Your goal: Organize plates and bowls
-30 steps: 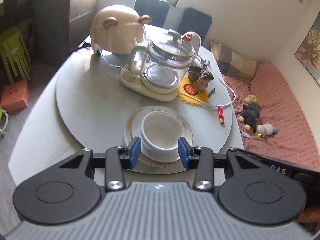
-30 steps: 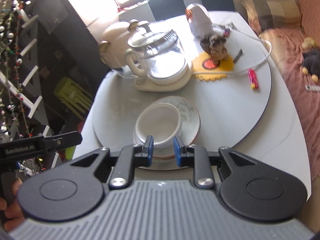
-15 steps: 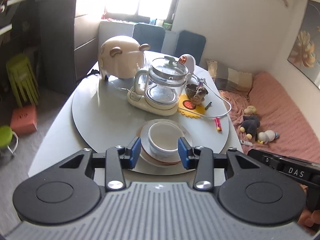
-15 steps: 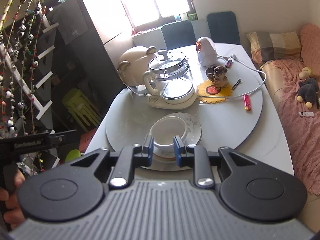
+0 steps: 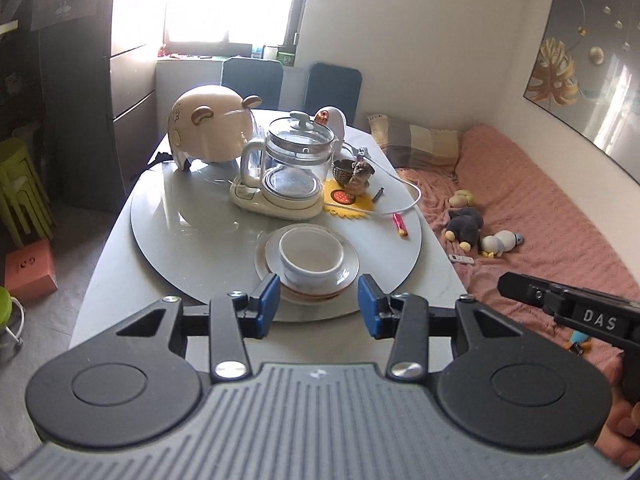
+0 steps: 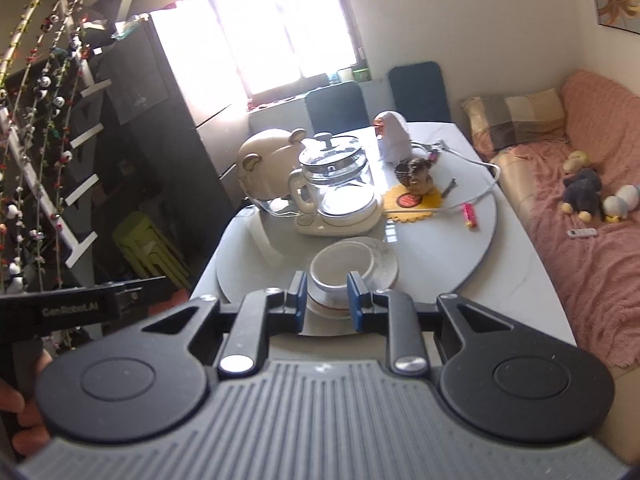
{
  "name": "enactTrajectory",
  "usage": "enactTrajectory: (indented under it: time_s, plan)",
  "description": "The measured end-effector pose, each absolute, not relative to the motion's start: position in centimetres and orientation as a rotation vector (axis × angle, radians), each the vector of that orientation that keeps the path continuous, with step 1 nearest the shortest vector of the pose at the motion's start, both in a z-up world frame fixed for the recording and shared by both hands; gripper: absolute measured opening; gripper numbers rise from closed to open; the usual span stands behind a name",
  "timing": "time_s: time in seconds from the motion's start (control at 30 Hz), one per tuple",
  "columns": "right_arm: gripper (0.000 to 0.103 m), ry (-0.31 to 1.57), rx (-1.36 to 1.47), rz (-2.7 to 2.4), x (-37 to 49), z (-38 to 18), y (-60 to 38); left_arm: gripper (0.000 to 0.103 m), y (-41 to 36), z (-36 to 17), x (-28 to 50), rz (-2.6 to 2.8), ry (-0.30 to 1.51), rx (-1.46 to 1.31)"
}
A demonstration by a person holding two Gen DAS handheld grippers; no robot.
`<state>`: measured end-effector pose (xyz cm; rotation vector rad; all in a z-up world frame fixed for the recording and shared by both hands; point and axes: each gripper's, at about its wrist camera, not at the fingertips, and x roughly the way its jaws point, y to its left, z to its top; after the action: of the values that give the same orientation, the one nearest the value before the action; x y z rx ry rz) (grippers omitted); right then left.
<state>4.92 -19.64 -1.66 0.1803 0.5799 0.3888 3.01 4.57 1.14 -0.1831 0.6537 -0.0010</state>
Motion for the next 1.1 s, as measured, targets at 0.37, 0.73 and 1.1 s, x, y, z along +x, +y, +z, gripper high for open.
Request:
enactTrajectory:
  time_s: [0.37, 0.73, 1.1]
  plan:
    - [0.026, 0.577, 0.155, 0.335, 1.8, -1.3, -21.6, 0.049, 3.3, 1.3, 0.5, -0.032, 0.652, -0.193]
    - [0.026, 0.617, 0.062, 0.380, 0.0, -2.6, -21.8, 0.051, 0.4, 1.0, -2.6, 0.034, 0.676, -0.227]
    - [0.026, 0.610, 0.045, 0.416, 0.5, -2.2, -23.0, 0.051, -0.5, 1.5, -5.0, 0.120, 0.649, -0.192]
